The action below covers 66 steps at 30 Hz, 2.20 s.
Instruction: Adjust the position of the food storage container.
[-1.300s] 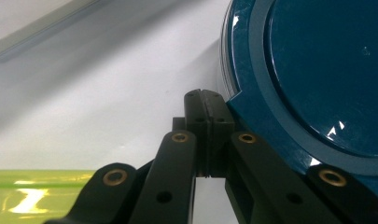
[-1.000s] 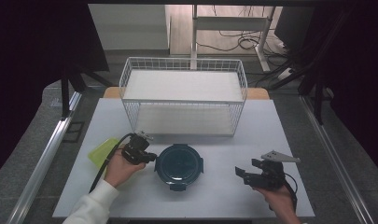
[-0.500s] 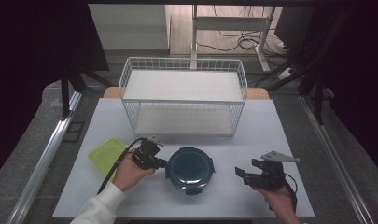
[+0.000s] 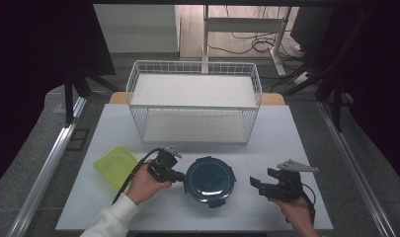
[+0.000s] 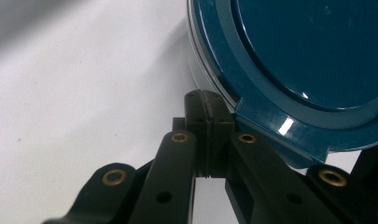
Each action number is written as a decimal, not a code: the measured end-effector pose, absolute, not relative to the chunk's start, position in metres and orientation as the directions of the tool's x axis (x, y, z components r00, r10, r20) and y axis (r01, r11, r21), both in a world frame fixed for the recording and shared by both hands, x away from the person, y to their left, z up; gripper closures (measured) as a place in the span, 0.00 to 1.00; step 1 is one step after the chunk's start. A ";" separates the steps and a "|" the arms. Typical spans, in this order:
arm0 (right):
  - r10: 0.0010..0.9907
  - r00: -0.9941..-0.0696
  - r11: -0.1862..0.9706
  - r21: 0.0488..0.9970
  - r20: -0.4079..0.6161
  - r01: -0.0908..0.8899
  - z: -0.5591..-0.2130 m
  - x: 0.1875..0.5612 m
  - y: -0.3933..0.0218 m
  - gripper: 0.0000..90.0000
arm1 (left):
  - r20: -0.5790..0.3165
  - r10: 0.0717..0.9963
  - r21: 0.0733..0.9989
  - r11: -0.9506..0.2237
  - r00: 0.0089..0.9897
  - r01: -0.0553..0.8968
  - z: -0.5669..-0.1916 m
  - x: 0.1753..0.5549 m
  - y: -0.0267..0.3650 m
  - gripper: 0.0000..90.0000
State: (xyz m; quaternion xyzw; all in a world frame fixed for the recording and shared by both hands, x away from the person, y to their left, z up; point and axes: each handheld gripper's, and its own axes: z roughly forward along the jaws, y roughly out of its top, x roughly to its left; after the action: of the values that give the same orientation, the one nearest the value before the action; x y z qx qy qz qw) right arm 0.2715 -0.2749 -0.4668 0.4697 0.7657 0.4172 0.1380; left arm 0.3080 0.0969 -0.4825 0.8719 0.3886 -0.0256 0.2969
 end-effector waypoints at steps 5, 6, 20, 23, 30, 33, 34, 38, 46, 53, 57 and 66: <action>0.835 -0.520 0.211 0.769 0.179 0.604 -0.467 0.271 -0.275 0.23 | -0.279 0.663 0.501 -0.516 0.694 0.695 -0.483 0.308 0.095 1.00; 0.835 -0.521 0.211 0.770 0.179 0.603 -0.467 0.271 -0.275 0.23 | -0.276 0.661 0.500 -0.521 0.698 0.691 -0.483 0.308 0.095 1.00; 0.833 -0.519 0.204 0.766 0.190 0.609 -0.468 0.274 -0.273 0.23 | -0.293 0.660 0.512 -0.503 0.692 0.696 -0.485 0.308 0.093 1.00; 0.832 -0.519 0.201 0.766 0.195 0.610 -0.468 0.275 -0.272 0.23 | -0.296 0.657 0.517 -0.500 0.693 0.695 -0.486 0.308 0.093 1.00; 0.832 -0.517 0.194 0.766 0.202 0.612 -0.468 0.279 -0.270 0.23 | -0.292 0.652 0.532 -0.497 0.700 0.685 -0.486 0.314 0.091 1.00; 0.833 -0.517 0.194 0.768 0.200 0.611 -0.467 0.281 -0.269 0.23 | -0.288 0.654 0.536 -0.495 0.699 0.684 -0.486 0.316 0.089 1.00; 0.833 -0.516 0.194 0.769 0.199 0.609 -0.467 0.282 -0.268 0.23 | -0.283 0.658 0.539 -0.492 0.698 0.683 -0.486 0.318 0.086 1.00; 0.832 -0.517 0.192 0.770 0.201 0.608 -0.467 0.282 -0.268 0.23 | -0.269 0.663 0.541 -0.497 0.699 0.679 -0.486 0.320 0.083 1.00; 0.824 -0.531 0.203 0.773 0.196 0.601 -0.466 0.282 -0.269 0.23 | -0.267 0.675 0.550 -0.480 0.688 0.684 -0.486 0.322 0.079 1.00; 0.811 -0.552 0.215 0.781 0.192 0.586 -0.464 0.281 -0.268 0.23 | -0.251 0.720 0.598 -0.411 0.647 0.689 -0.475 0.315 0.094 1.00; 0.802 -0.560 0.208 0.782 0.207 0.587 -0.465 0.282 -0.269 0.23 | -0.270 0.726 0.644 -0.352 0.633 0.679 -0.462 0.301 0.108 0.86; 0.780 -0.579 0.199 0.784 0.236 0.588 -0.466 0.284 -0.269 0.23 | -0.405 0.740 0.658 -0.172 0.537 0.733 -0.446 0.283 0.124 0.23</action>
State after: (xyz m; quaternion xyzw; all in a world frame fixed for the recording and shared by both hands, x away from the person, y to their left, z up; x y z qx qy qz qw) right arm 0.2843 -0.2691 -0.4663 0.4462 0.7668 0.4489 0.1071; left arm 0.2829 0.1238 -0.4461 0.7656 0.4811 0.0042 0.4271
